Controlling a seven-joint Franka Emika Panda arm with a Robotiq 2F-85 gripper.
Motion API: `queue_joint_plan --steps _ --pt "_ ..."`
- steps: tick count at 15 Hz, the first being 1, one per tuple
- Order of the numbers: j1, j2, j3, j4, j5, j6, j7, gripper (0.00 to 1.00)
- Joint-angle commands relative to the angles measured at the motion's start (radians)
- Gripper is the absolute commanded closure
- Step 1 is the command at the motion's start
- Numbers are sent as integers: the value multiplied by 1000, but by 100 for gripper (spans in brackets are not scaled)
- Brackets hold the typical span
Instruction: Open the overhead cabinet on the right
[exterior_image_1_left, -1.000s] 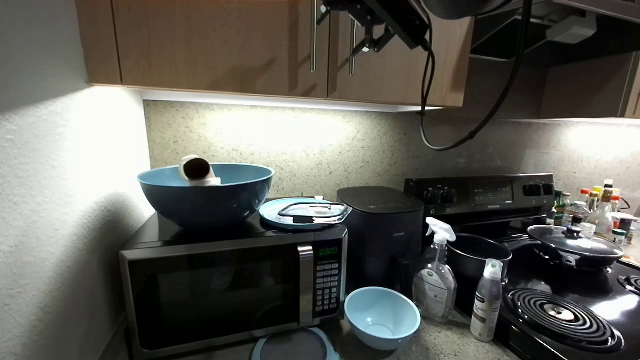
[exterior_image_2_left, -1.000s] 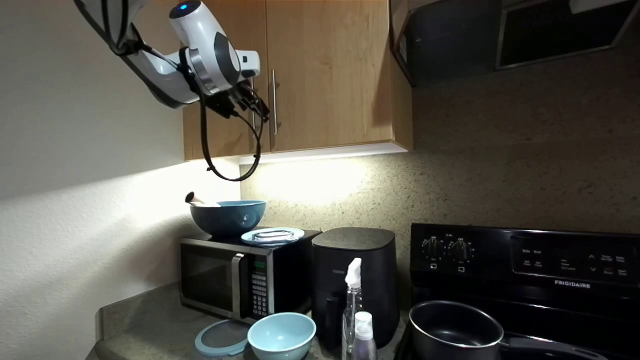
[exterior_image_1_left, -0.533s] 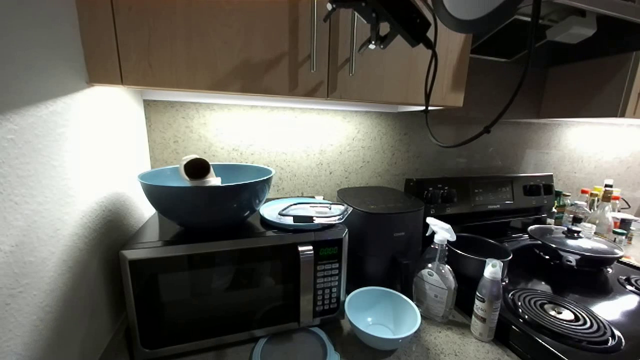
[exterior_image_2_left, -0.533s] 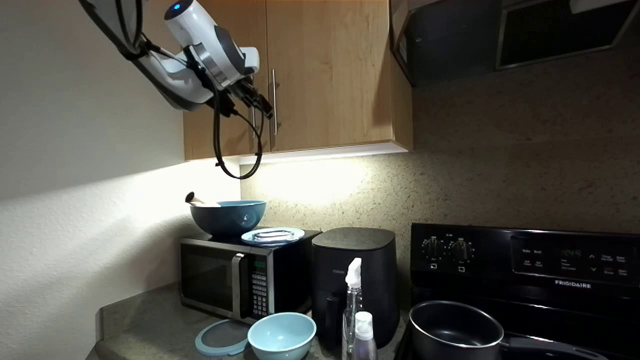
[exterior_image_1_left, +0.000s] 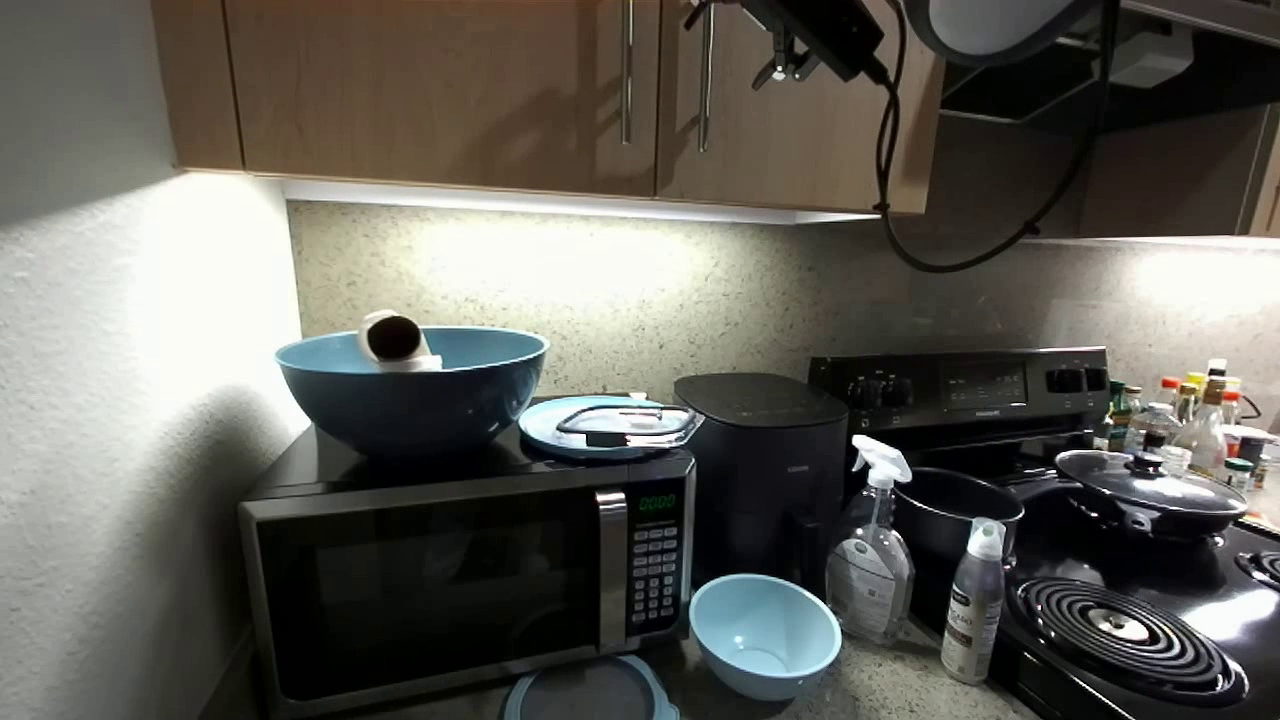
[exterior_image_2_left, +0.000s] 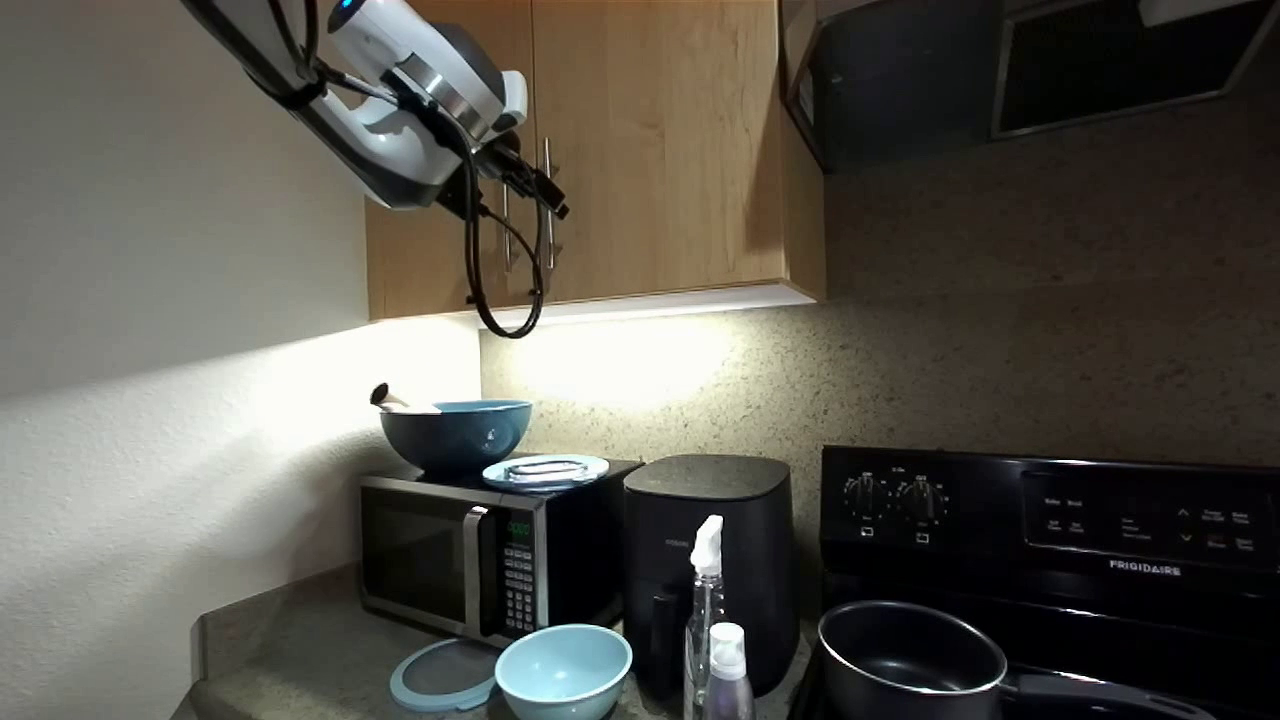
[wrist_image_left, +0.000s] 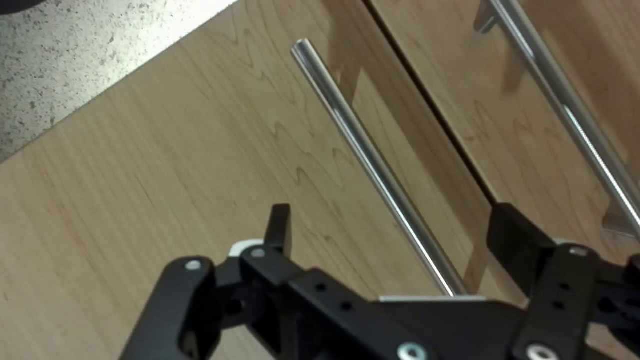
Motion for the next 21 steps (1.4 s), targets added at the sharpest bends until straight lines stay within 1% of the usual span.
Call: queue_joint_plan --steps 1,2,3,4,5,7,9,10,11,13,18,19,20,21 --pt "-19 14 8 18 -41 28 45 0" --pt "-29 24 11 28 -63 50 67 0" --pt "-60 47 25 60 -137 100 138 0" --pt "-73 56 30 78 -180 126 177 0" --pt "-92 80 38 115 -251 172 240 0" --pt "-107 119 45 179 -341 223 320 0" --pt "-105 157 45 244 -406 247 375 0" --pt "-88 106 25 167 -335 213 304 0" --pt "-88 125 26 196 -358 218 323 0" --pt "-88 146 31 225 -363 220 325 0" --pt "-77 167 37 224 -351 220 302 0" --pt "-77 170 37 226 -354 224 303 25" --pt "-77 172 37 226 -354 226 302 26" --pt "-78 172 37 223 -349 231 298 32"
